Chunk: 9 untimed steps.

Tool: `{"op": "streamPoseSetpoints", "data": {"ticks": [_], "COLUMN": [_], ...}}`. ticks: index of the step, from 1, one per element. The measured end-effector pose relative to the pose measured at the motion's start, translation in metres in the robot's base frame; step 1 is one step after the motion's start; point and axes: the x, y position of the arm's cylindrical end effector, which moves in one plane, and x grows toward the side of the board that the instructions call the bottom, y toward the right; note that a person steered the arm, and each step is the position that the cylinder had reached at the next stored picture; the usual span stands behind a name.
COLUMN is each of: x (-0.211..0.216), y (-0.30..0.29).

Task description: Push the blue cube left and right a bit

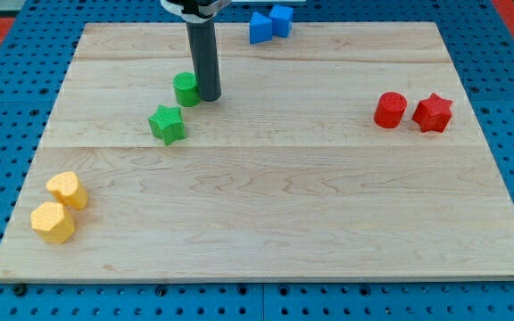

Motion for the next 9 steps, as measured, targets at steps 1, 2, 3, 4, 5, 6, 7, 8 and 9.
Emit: {"op": "streamPoseSetpoints", "data": {"ticks": [1,2,3,4,5,6,7,8,9], "x": [-0.007,-0.009,-0.009,-0.030,-0.051,-0.052,-0.085,-0.128,-0.158], "y": [0.000,0.000,0.000,0.001,0.001,0.066,0.152,0.186,0.170]}}
